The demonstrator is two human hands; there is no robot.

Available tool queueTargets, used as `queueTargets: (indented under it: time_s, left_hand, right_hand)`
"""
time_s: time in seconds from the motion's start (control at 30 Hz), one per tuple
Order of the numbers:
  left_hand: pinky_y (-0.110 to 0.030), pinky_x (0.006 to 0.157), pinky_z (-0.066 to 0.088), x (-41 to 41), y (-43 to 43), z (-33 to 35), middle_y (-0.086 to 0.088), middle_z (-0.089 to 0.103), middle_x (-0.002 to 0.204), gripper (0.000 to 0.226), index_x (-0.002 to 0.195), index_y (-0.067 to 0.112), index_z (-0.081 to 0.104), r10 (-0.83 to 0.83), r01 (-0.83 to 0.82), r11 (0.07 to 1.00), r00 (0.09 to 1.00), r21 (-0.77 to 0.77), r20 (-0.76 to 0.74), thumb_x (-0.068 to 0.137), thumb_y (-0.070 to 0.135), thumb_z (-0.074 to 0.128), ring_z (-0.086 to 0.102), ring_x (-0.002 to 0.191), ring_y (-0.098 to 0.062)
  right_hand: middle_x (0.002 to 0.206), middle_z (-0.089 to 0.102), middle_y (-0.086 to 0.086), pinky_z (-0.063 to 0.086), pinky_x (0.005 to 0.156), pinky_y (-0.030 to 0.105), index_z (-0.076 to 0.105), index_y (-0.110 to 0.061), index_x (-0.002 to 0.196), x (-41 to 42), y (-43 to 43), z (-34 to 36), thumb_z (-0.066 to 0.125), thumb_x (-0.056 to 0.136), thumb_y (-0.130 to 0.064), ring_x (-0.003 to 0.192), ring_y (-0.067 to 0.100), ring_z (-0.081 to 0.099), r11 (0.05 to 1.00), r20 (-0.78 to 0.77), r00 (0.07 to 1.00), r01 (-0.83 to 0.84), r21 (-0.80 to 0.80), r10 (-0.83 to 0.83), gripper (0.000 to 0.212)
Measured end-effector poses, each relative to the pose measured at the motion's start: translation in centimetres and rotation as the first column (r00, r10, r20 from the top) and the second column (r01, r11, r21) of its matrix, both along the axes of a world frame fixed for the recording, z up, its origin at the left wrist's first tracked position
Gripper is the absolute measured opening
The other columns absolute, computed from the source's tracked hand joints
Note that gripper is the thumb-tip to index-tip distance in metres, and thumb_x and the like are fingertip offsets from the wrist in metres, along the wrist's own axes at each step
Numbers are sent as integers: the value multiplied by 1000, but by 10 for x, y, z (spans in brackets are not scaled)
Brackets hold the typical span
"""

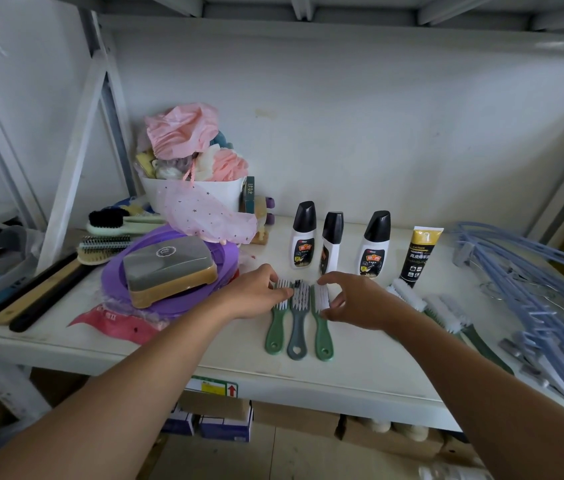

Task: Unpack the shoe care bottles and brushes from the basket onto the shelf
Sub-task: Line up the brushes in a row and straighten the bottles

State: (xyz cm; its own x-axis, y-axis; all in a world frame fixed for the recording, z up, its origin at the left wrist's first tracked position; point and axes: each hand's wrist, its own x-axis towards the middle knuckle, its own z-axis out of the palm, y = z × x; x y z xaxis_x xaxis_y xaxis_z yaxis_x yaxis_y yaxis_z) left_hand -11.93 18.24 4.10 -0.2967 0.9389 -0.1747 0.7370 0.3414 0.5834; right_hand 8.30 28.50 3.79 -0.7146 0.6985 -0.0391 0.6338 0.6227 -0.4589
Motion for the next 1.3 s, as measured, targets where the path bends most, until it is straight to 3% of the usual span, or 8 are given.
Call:
queueTargets:
  time_s: [0.4,0.77,1.3]
  left_hand:
    - [-41,102,49,-2,1,-2,-2,59,128,56,135,18,48,-8,8,1000,1000,8,17,95,55,58,57,115,-20]
    - [-40,97,51,-1,2,-3,-3,60,128,53,134,18,47,-5,4,999,999,32,35,96,52,57,64,106,-23]
    - [-46,97,52,-3,6,-6,-7,62,126,45,135,16,46,-9,8,999,999,31,34,99,41,55,64,107,-26]
  right_hand:
    - [133,62,-4,58,87,35,53,-24,133,-2,3,-1,79,81,-34,92,9,68,1000,16,1000,-2,31,2,59]
    - [132,61,-2,59,86,37,52,-25,133,-4,4,-4,79,81,-36,93,13,68,999,19,1000,-11,44,11,59]
    - [126,65,-1,59,86,37,51,-25,134,-6,6,-8,78,81,-39,92,12,68,998,10,1000,-23,55,23,61]
